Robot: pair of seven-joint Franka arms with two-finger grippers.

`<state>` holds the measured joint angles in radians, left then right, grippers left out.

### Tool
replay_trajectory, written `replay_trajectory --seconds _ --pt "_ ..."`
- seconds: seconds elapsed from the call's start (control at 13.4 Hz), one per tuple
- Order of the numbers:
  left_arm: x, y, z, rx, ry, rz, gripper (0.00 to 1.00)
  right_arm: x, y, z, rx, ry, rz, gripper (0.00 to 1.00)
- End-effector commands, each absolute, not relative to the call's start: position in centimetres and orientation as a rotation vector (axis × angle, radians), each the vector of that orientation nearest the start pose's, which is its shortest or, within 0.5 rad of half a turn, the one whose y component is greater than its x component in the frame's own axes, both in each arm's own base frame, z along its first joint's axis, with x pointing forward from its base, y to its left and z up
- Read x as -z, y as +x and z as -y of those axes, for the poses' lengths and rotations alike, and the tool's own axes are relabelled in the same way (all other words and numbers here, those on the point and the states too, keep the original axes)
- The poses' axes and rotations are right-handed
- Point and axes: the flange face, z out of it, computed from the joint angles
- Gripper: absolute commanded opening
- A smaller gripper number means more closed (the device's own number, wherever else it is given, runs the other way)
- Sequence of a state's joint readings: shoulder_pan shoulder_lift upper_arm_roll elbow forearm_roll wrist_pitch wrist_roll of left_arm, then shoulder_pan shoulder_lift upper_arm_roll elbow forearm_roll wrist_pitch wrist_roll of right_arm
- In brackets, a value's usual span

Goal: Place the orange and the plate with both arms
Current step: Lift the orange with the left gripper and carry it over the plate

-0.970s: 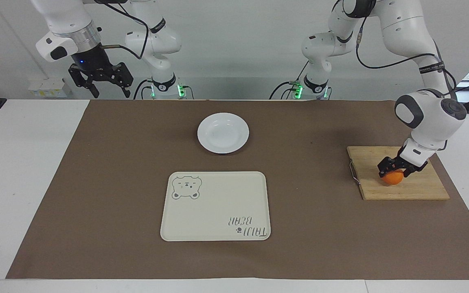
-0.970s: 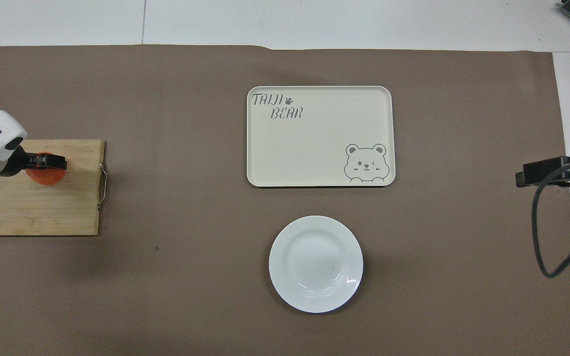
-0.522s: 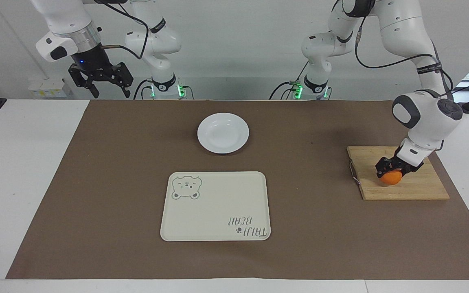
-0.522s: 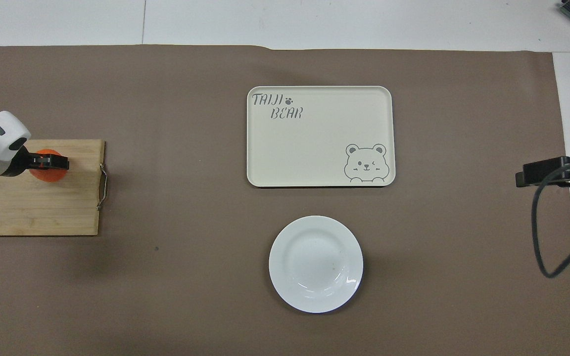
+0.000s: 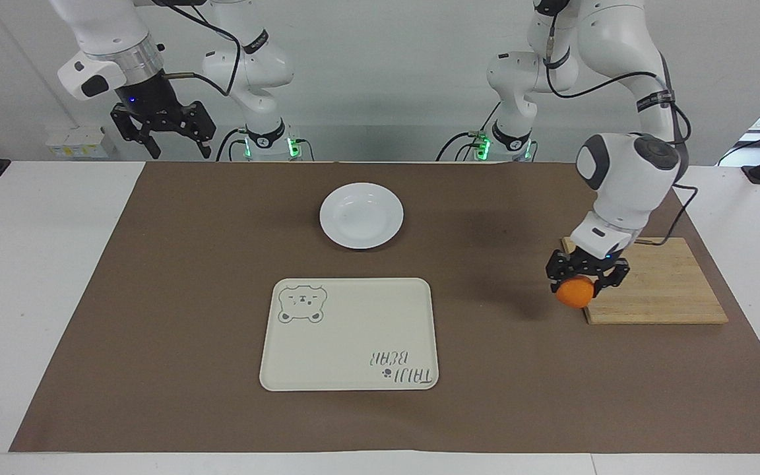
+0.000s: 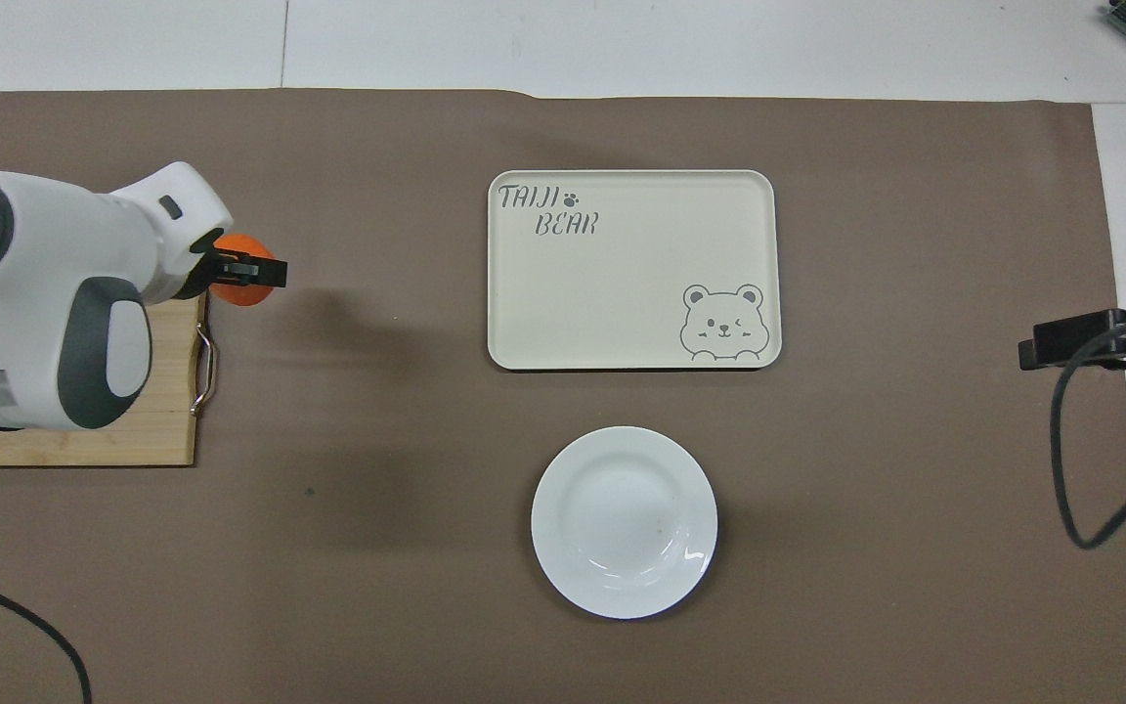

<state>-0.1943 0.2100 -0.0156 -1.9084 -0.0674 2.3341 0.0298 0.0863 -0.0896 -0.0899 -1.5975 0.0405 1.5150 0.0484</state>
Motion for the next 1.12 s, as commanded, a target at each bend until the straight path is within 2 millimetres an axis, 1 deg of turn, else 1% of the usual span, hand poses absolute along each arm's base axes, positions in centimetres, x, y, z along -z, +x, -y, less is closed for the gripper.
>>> replay_trajectory --seconds 0.0,0.07,0.15,0.3,0.37,0.45,0.6,0.67,0.75,0.9,1.04 --pt "-41.8 58.8 21.2 0.347 -3.226 -0.267 0.00 -65.8 51.8 0.3 0.001 -3.071 -0.061 1.00" --pt "-41.8 57.3 24.5 0.335 -3.239 -0.268 0.00 -65.8 51.8 0.3 0.001 -3.071 -0.061 1.00" --pt "-41.6 55.3 28.5 0.315 -3.246 -0.320 0.00 -65.8 51.8 0.3 0.001 -3.071 -0.061 1.00" --pt "-41.1 51.7 34.4 0.282 -3.250 -0.419 0.00 -65.8 51.8 0.3 0.001 -3.071 -0.061 1.00" --pt "-40.7 49.7 36.6 0.255 -3.250 -0.445 0.00 -65.9 51.8 0.3 0.003 -3.071 -0.061 1.00" --pt "-40.5 47.8 38.3 0.225 -3.251 -0.456 0.00 -65.8 51.8 0.3 0.001 -3.071 -0.061 1.00" --pt "-40.4 44.0 42.7 0.204 -3.250 -0.580 0.00 -65.9 51.8 0.3 0.003 -3.071 -0.063 1.00" --pt "-40.2 42.7 44.0 0.179 -3.268 -0.602 0.00 -65.9 51.8 0.3 0.003 -3.071 -0.061 1.00" --pt "-39.9 41.0 45.4 0.151 -3.263 -0.652 0.00 -65.9 51.8 0.3 0.003 -3.071 -0.061 1.00" --pt "-38.5 39.1 46.4 0.110 -3.240 -0.705 0.00 -65.9 51.8 0.3 0.003 -3.071 -0.063 1.00" --pt "-37.7 38.5 46.2 0.084 -3.223 -0.727 0.00 -65.9 51.8 0.3 0.003 -3.071 -0.061 1.00"
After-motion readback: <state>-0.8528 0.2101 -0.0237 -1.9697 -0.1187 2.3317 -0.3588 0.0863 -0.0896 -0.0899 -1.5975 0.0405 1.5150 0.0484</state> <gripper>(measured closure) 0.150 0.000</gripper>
